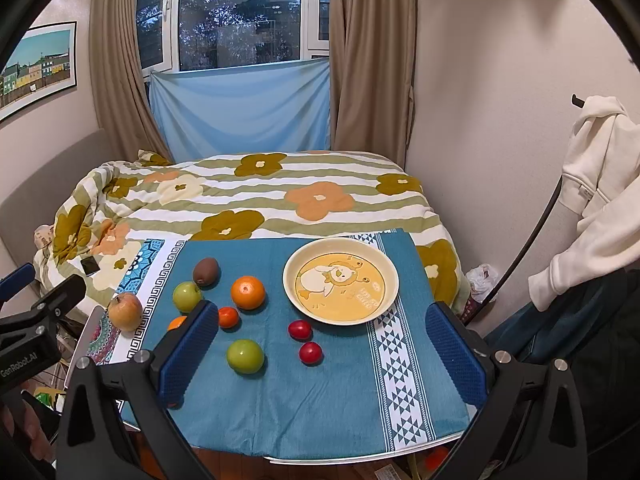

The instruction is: Organize fruits

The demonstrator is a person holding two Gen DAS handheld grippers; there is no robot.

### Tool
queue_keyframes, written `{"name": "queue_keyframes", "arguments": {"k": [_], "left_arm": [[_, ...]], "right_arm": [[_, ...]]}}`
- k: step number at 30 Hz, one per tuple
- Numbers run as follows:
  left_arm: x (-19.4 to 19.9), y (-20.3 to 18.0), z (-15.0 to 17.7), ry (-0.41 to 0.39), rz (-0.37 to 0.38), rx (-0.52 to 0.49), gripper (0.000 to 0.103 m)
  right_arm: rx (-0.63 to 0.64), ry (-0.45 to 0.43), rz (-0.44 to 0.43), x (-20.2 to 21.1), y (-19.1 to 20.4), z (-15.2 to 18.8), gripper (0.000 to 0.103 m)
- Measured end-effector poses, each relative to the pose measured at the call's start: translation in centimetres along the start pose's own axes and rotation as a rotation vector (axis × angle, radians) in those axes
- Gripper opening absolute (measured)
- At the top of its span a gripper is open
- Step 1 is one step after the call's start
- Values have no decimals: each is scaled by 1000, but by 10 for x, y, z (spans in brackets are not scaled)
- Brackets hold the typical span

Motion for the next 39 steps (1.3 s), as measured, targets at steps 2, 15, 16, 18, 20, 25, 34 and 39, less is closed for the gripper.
{"name": "queue_keyframes", "arguments": {"k": [2,15,16,18,20,25,34,39], "left_arm": [[0,0,0,0,0,0,103],[1,0,0,2,-1,0,103],[1,0,0,1,-2,0,103],[1,0,0,0,-1,1,103],[2,-1,0,-2,-3,2,103],[4,-2,1,-2,-4,1,103],[6,-2,2,-4,-4,1,103],[6,-2,2,-5,-4,1,103]], "right_arm": [[1,-1,0,1,1,0,103],[6,4,-8,4,5,4,103],[9,4,-9,5,6,4,103],[8,4,-10,6,8,6,103],[6,4,-9,6,8,6,103],[7,4,-10,6,7,5,103],[4,7,-16,8,8,5,103],[2,8,-17,8,8,4,103]]}}
Point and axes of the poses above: each gripper's, at about its wrist camera, not at the fingertips, and x roughly against the way its jaws point, y to its left, z to its underside, the point moved 9 cm from there along -x, roughly the way its jaws point, and after that the axes turned 11 degrees about -x, right-handed, at the moved point
